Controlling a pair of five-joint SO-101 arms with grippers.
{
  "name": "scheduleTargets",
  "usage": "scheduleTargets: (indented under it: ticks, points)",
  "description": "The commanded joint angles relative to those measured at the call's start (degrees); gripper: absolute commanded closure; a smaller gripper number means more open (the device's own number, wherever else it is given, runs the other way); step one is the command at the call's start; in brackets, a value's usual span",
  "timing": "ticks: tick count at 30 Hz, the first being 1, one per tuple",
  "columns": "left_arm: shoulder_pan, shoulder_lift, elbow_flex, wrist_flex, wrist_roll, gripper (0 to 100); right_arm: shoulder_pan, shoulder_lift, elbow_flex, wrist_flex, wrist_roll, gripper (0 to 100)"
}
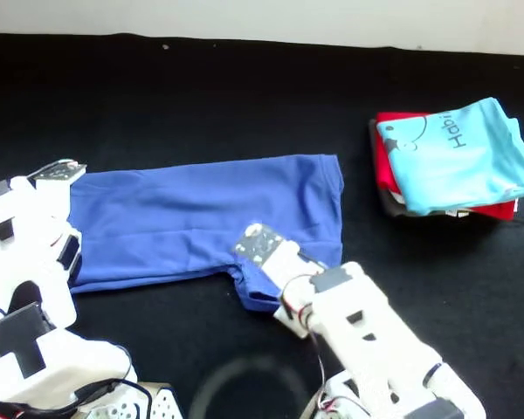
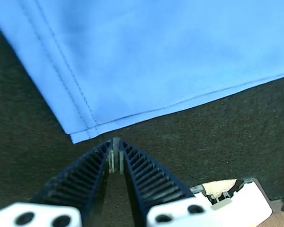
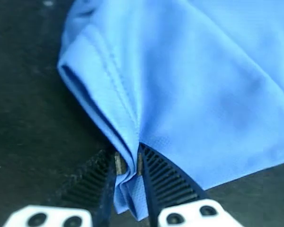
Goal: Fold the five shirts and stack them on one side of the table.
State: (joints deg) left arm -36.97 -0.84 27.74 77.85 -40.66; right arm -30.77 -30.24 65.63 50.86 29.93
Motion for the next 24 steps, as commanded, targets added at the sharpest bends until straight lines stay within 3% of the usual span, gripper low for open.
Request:
scheduleTargets:
  ticks: [1,5,12,24]
  points:
    - [1.45,-2.33,2.42,-3.87,0.79,99,4.26,-0.57,-9.01,3.74,2.46,99.3]
    - [2.15,-2.33,9.36,-12.48,0.88,99,6.46,2.95,-19.12,6.02,4.04,99.3]
    - [2.51,-2.33,16.48,-20.48,2.90,99,8.40,25.10,-42.42,7.96,4.04,99.3]
    - [2.59,-2.33,16.57,-20.92,4.84,99,7.78,58.15,-83.47,20.44,2.55,96.7]
